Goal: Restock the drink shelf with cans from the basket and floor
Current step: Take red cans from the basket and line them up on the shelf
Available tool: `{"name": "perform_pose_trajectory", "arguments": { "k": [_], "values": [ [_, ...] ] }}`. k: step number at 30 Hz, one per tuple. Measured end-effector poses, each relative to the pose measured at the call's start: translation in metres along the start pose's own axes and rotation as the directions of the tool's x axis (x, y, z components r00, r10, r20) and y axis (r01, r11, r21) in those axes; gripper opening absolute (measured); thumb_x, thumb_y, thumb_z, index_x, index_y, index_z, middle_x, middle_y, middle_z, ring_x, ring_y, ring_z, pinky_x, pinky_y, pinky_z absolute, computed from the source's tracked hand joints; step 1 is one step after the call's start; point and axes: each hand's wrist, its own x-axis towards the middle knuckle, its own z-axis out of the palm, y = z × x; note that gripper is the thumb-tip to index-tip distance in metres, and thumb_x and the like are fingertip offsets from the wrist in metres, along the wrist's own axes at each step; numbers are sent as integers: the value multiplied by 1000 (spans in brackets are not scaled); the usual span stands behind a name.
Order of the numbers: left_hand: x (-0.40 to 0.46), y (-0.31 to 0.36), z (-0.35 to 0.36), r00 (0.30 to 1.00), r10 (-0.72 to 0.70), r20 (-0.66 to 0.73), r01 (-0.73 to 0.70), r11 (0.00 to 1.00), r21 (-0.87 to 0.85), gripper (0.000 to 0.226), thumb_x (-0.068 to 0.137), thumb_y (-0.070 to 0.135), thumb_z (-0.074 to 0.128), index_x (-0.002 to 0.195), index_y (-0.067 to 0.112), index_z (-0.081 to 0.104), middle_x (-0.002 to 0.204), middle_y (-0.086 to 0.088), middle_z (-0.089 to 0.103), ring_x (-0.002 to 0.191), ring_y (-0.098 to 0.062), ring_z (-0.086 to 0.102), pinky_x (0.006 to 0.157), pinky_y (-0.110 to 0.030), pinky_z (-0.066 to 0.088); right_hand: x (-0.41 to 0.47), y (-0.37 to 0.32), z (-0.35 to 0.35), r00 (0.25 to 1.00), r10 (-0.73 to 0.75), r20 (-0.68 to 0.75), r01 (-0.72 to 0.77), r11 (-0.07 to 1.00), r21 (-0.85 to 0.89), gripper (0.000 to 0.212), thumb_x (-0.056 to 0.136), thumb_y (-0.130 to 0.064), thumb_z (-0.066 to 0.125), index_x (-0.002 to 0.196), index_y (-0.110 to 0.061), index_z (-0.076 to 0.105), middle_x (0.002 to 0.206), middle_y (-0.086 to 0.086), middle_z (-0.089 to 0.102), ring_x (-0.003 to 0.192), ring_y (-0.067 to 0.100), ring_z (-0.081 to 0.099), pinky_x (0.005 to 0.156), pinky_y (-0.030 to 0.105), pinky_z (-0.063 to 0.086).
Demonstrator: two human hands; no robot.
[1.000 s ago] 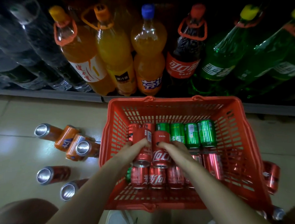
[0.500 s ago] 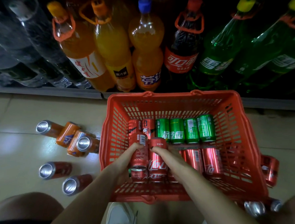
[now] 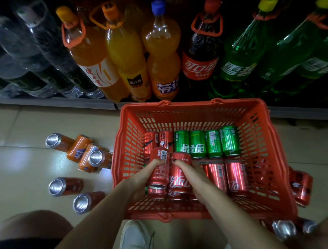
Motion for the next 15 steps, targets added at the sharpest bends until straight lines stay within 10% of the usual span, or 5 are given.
{"name": "perform_pose_trajectory", "arguments": {
  "k": [11,15],
  "values": [
    [-9,8,2,997,59,51,-50,985,-163,59,79,46,71,127,12,66,114,-16,79,95,-30,79,77,-43,62,0,-6,5,1000,-14,11,15,999,-43,35,72,-47,81,98,-23,77,90,1,81,88,25,78,95,50,59],
    [-16,12,4,997,46,59,-34,981,-191,64,75,48,72,128,12,66,118,-19,77,109,-37,74,89,-52,58,-1,-11,6,998,36,52,-37,999,10,41,75,-45,82,105,-19,76,94,7,81,90,30,78,97,53,58]
  ]
}}
